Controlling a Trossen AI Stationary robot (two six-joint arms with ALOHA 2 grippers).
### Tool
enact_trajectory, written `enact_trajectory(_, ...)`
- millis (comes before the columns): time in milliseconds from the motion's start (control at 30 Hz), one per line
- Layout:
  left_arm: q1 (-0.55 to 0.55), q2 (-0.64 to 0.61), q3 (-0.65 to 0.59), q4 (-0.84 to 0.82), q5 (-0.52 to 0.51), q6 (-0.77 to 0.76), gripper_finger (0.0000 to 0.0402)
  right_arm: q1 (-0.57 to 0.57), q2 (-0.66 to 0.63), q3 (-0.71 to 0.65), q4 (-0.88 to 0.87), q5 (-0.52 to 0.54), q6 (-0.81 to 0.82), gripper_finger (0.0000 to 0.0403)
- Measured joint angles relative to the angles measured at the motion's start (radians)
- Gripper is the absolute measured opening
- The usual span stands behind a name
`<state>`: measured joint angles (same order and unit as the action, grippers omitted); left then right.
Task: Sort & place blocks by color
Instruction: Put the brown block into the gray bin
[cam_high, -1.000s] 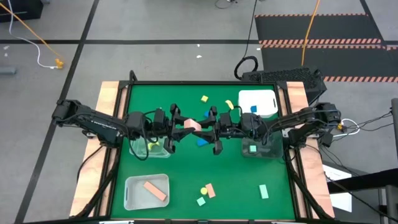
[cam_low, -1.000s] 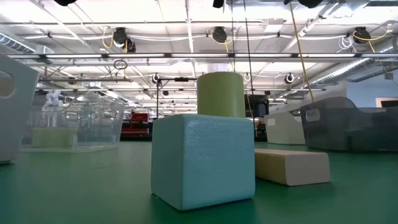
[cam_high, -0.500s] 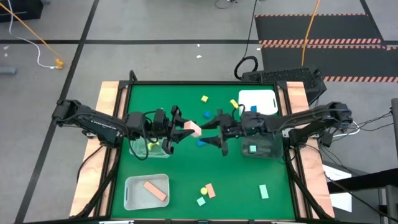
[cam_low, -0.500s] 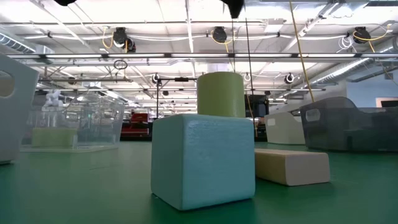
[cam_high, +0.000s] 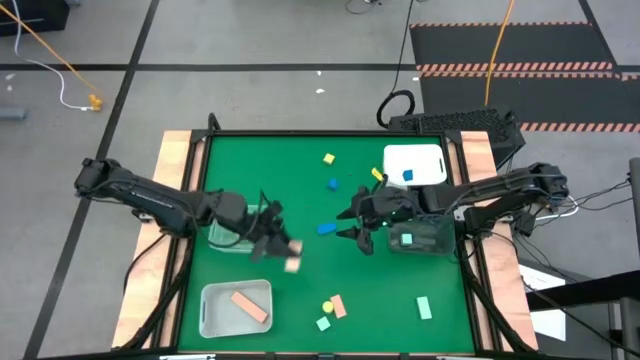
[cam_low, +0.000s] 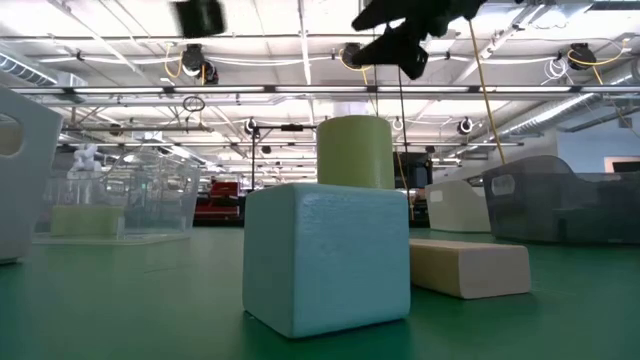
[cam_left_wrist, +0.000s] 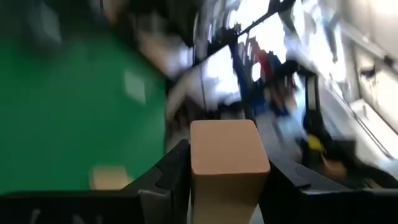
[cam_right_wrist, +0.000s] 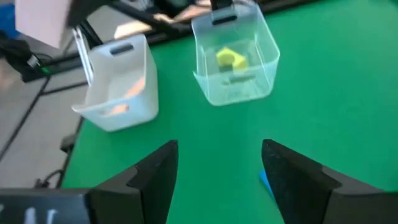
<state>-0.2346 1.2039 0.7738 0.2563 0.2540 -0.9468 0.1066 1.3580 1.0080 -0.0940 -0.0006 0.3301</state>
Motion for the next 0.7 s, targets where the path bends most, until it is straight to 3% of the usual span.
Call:
enact_trajectory(133,-0.132,-0.007,0.0,-0.236,0.086,-0.189,0.0134,0.0,0.06,0.0,0.008,0.002,-0.001,0.0221)
enact_trajectory(333,-0.315,0.013,0.0,-0.453,0.051,-0.327,0.0134,0.0,0.16,0.0,0.015,0.006,-0.017,0.0221)
enact_trajectory(533,-0.407,0.05,-0.001,-0.621,-0.002,-0.401,0.0134,-0.001,0.25,0.0,0.044,0.093,-0.153,0.0221)
enact_trajectory(700,-0.437,0.089,0.0,-0.646,-0.025,-0.423,0.0134,-0.005,0.328,0.0,0.163,0.131,-0.234,0.0221)
